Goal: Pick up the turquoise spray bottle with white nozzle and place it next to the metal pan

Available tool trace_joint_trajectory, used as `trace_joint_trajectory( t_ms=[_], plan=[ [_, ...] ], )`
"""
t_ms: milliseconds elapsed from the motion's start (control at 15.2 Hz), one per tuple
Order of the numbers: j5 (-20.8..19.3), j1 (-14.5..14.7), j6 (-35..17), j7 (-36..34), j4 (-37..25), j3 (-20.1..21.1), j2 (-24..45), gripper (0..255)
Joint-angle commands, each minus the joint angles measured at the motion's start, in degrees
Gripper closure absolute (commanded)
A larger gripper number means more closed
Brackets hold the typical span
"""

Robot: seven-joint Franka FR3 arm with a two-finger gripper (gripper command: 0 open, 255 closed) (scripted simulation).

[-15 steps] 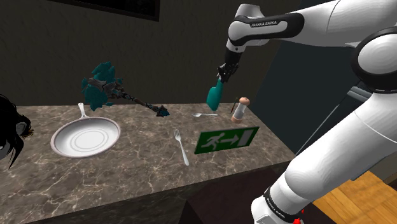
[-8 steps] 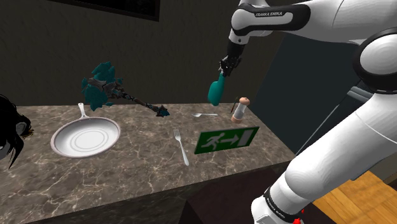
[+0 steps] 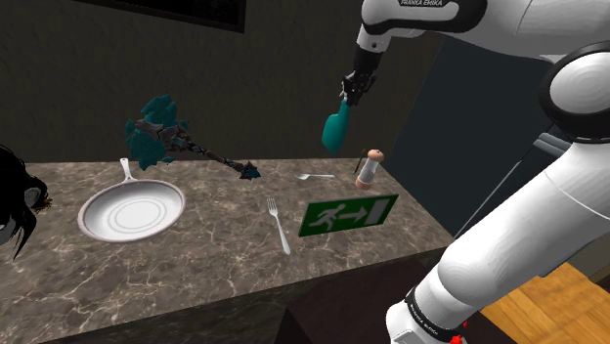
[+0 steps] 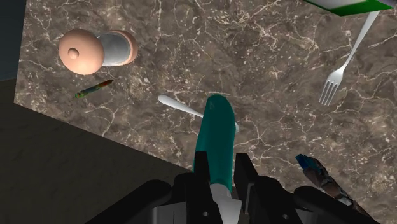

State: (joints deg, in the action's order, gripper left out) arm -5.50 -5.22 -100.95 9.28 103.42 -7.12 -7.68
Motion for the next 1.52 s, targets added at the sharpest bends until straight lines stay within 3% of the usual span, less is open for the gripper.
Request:
trace_joint_trajectory(
  t_ms=[0,1452],
  plan=[
    [0.0,0.1,1.7,0.0,-1.8,0.1,0.2,255],
    [0.9,0.0,20.2,1.8,-27.2,-0.1,7.0,255]
  ],
)
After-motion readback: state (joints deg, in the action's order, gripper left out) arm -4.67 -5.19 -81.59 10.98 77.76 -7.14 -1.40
